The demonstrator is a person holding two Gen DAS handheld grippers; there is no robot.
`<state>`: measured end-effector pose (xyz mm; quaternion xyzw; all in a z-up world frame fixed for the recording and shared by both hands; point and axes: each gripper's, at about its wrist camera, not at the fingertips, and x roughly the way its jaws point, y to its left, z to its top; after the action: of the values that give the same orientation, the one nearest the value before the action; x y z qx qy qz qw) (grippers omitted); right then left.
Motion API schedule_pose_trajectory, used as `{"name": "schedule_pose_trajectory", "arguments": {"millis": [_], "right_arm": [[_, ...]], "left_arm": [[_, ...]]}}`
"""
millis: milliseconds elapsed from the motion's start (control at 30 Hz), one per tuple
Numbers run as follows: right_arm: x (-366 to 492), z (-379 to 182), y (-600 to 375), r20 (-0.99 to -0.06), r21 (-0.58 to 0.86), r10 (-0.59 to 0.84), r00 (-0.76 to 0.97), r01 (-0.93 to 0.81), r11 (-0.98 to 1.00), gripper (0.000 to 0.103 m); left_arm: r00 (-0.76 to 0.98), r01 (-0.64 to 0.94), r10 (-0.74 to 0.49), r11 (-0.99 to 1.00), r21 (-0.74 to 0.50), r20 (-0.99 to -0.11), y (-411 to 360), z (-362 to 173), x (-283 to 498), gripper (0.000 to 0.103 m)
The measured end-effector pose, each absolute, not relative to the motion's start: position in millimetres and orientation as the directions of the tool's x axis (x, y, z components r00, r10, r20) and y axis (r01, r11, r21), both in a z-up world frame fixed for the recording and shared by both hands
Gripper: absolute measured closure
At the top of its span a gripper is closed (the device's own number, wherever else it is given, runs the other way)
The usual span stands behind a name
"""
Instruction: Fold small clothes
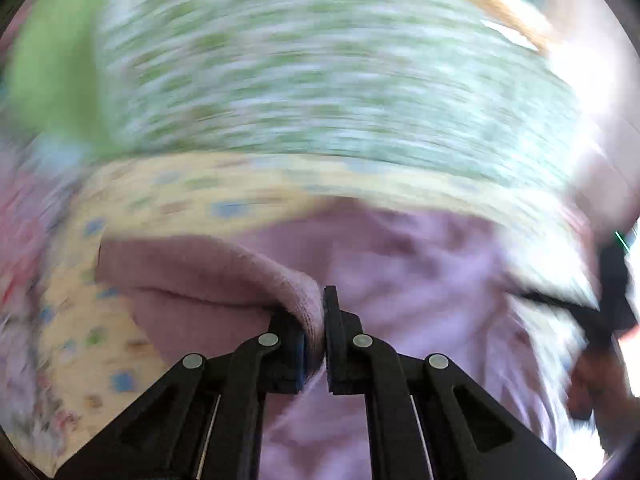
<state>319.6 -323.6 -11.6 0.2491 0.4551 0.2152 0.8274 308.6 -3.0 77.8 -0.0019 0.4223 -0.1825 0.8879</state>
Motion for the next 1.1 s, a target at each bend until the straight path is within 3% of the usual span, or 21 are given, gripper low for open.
{"name": "schedule_pose_trajectory", "arguments": {"millis": [100,233,400,633,767,800,833,867,1000,1100], "right_arm": [[325.1,-11.7,-320.5,-0.645,0.614,0.591,0.483,-0.133,0.778,0.054],[336.6,-19.0,-294.5,-0.674,0.609,0.619,0.403,-0.172,0.774,0.054],[355.4,-18.0,-227.7,-0.679,0.576,0.665,0.310,-0.337,0.745,0.054],[406.2,-11.3,-102.3,-0.706,0.486,0.683,0.187,-0.575,0.659,0.049],[428.0,-32.5,-51.0,-0.810,0.397,0.573,0.124,-0.603,0.691,0.049],[430.6,-38.8,-44.3,-0.825,0.392,0.555,0.105,-0.601,0.696,0.053],[431.2,-41.7,-41.0,-0.827,0.398,0.555,0.090,-0.602,0.692,0.082],[430.9,-40.7,-40.7,-0.820,0.416,0.567,0.077,-0.599,0.684,0.097],[421.5,14.3,-63.9,-0.696,0.505,0.700,0.157,-0.585,0.634,0.096],[397.7,96.8,-131.8,-0.447,0.582,0.822,0.354,-0.583,0.567,0.096]], "left_arm": [[0.512,0.438,-0.327,0.895,-0.087,-0.794,-51.6,49.8,274.7,0.088],[0.407,0.389,-0.246,0.918,-0.077,-0.880,-49.3,-0.6,258.1,0.088],[0.449,0.270,-0.189,0.960,-0.069,-0.873,1.9,-9.8,225.6,0.066],[0.464,0.182,-0.102,0.983,-0.018,-0.880,42.0,-27.8,219.7,0.065],[0.432,0.203,-0.075,0.979,0.016,-0.899,41.5,-41.1,229.8,0.064],[0.425,0.201,-0.079,0.980,0.009,-0.902,42.7,-44.4,232.2,0.064],[0.416,0.205,-0.079,0.979,0.009,-0.906,46.2,-46.2,232.2,0.064],[0.410,0.220,-0.083,0.975,0.010,-0.908,44.4,-49.9,232.8,0.064],[0.413,0.249,0.004,0.961,0.117,-0.911,33.4,-61.2,239.1,0.062],[0.442,0.068,0.132,0.981,0.180,-0.887,46.2,-58.4,264.2,0.064]]}}
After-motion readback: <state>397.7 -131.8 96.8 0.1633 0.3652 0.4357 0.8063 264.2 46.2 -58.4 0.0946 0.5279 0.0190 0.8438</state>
